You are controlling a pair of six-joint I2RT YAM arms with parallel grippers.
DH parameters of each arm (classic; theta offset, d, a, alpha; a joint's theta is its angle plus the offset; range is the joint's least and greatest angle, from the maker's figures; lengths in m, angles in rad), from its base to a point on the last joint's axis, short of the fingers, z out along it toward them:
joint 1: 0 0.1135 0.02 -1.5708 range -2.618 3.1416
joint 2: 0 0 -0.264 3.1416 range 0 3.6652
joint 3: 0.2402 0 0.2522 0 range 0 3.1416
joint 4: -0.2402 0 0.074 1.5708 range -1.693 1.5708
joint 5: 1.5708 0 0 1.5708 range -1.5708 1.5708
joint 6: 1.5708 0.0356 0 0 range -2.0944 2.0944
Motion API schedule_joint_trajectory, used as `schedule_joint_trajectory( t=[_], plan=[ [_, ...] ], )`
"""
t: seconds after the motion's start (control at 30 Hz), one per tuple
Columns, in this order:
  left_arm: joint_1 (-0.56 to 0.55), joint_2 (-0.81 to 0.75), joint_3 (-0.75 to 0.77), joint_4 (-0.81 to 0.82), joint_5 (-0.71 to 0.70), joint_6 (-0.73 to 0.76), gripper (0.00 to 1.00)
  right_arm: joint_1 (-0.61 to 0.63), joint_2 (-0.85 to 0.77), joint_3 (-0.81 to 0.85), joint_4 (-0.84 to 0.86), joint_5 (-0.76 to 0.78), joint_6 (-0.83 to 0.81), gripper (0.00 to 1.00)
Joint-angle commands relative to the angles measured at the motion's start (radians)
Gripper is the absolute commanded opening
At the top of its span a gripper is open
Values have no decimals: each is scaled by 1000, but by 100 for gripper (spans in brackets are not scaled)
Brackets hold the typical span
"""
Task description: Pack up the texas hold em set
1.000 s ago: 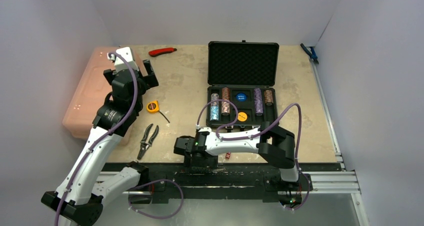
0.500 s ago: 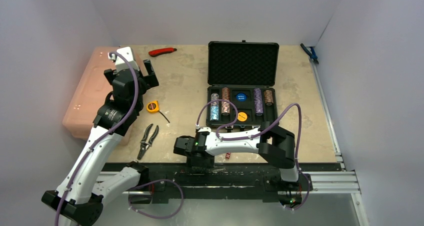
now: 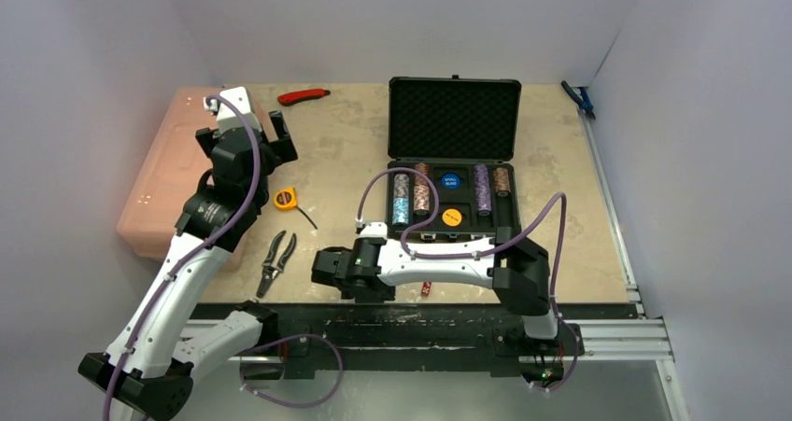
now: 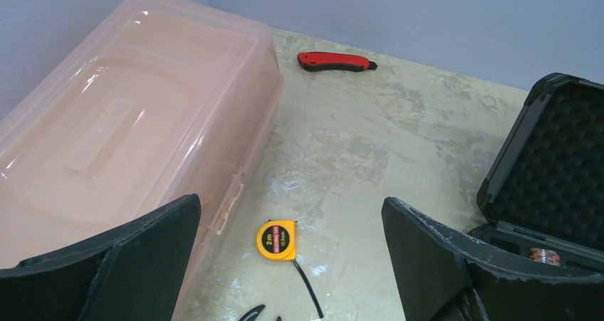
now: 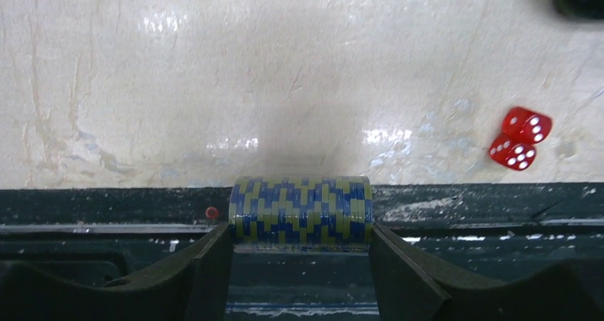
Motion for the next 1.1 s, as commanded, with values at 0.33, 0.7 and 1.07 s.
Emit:
schedule_joint_trajectory(
  t=[0.33, 0.7, 1.07],
  plan=[
    [5, 8, -3, 27, 0, 17, 99, -131, -105, -122, 180, 146, -183, 52],
    [5, 12, -3, 27, 2, 17, 99, -191, -113, -201, 284, 132, -265, 85],
    [5, 14, -3, 27, 0, 18, 99, -232, -67, -170, 229, 107, -263, 89]
  ],
)
